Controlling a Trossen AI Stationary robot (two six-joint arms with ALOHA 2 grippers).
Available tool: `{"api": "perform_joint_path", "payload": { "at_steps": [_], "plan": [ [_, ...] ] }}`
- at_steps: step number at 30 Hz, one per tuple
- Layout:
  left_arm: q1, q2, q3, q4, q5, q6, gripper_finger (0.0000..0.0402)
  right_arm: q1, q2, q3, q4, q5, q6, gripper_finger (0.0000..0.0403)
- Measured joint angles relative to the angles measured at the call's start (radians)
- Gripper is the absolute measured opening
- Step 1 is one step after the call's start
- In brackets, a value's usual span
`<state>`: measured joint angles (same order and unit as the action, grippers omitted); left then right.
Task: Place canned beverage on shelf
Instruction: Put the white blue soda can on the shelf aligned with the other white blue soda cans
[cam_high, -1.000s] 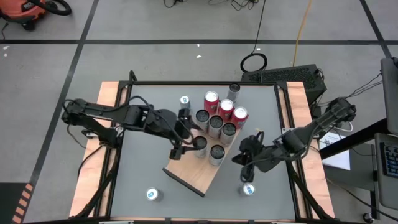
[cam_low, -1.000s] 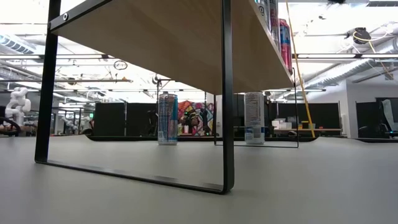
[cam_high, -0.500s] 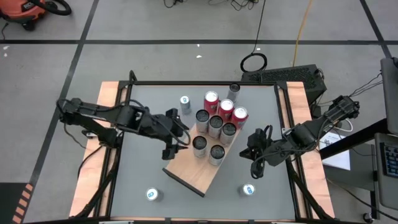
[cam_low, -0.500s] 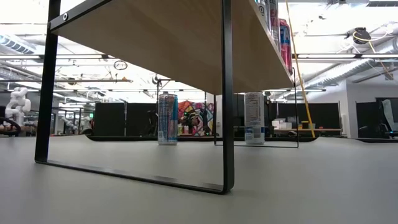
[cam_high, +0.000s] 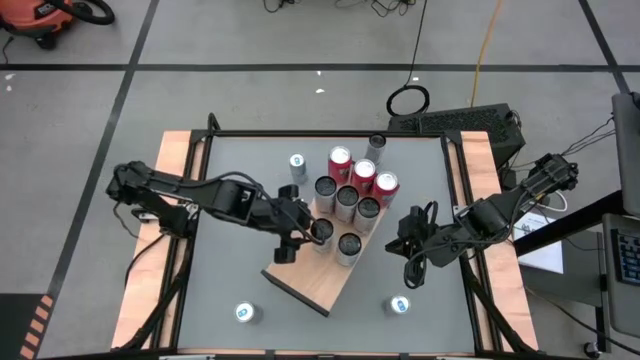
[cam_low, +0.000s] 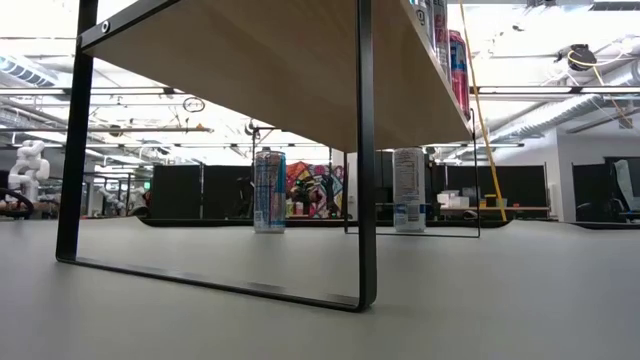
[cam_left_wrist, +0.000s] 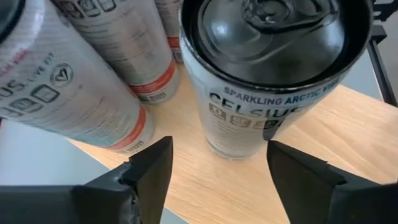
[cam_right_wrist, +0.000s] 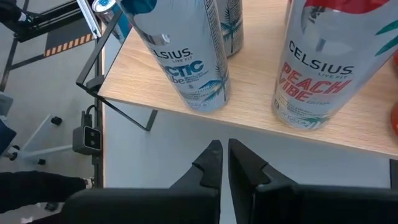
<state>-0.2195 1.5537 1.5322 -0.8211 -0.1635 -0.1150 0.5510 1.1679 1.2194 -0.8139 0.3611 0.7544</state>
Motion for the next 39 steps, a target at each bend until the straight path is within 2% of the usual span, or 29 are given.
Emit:
{"api": "perform_joint_path", "payload": {
  "at_steps": [5,18,24,39],
  "plan": [
    [-0.001,-0.001,0.000,0.000,0.001,-0.040,0.0240,0.000,0.000,0.000,0.000,0.000,0.000,0.0000],
    [-0.052,-0.001,0.000,0.001,0.033,-0.072,0.0239,0.000,0.000,0.000,0.000,0.000,0.000,0.0000],
    [-0.065,-0.001,0.000,0.003,0.078,-0.074,0.0239,0.000,0.000,0.000,0.000,0.000,0.002,0.0000],
    [-0.075,-0.001,0.000,0.009,0.056,-0.036,0.0239,0.000,0.000,0.000,-0.003,0.002,0.126,0.0000]
  ]
}}
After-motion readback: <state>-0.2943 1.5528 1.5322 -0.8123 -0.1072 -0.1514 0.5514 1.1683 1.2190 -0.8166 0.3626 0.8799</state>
